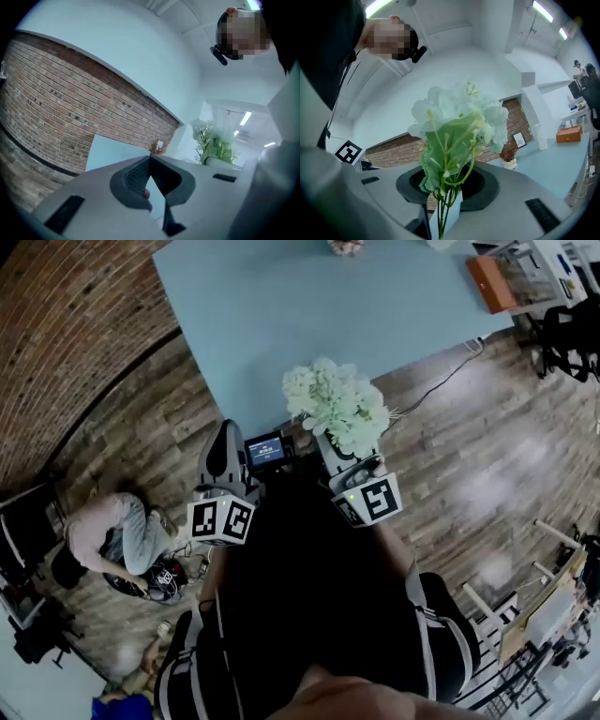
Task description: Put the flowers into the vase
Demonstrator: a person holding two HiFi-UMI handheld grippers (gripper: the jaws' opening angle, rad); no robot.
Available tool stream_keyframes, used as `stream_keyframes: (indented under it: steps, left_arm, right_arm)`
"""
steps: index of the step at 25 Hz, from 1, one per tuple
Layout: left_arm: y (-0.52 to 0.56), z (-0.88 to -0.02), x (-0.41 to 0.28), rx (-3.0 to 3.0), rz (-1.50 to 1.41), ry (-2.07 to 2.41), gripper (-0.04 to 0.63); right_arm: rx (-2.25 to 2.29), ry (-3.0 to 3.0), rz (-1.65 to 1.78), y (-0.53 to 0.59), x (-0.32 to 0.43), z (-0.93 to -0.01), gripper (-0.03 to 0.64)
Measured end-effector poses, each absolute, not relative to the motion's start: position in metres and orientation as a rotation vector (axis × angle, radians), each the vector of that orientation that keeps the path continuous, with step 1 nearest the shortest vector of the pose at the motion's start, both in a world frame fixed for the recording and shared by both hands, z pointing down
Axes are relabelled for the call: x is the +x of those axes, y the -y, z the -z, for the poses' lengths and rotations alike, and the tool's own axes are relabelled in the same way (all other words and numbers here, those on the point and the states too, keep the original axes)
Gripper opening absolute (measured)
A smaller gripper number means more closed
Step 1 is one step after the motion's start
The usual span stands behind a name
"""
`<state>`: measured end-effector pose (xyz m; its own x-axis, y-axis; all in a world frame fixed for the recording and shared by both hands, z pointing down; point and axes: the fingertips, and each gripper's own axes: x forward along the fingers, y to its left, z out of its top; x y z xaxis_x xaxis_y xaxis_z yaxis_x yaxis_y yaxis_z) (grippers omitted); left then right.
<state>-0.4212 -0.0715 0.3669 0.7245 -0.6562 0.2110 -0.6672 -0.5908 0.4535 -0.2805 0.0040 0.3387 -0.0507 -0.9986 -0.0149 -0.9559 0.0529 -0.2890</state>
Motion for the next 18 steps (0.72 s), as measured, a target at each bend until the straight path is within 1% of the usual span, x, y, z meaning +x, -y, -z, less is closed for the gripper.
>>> stream_keyframes:
  steps: [2, 6, 11, 14, 18]
  left_arm:
    - [0.038, -0.364, -0.396, 2.434, -0.070, 1.013, 0.024]
    - [-0.002, -0.355, -0.329, 2.515, -0.155, 0.856, 0.023]
    - [-0.022, -0.327, -0.229, 2.631, -0.193, 0.702, 0.023]
    - [-0.025, -0.329, -0.198, 2.650, -0.214, 0.646, 0.023]
    - [-0.047, -0.338, -0.168, 2.636, -0.253, 0.599, 0.023]
  right_arm:
    - [-1.983, -2.116, 0.321, -0.033, -0.263, -0.340, 0.137]
    - [-2.045, -2.027, 0.319, -0.081, -0.217, -0.330, 0.137]
    - [-2.130, -1.865, 0.300, -0.118, -0.127, -0.315, 0.137]
    - [-2.145, -1.843, 0.265, -0.123, -0.102, -0.310, 0.137]
    - [-2.145, -1.836, 0.297, -0.149, -0.088, -0.310, 0.137]
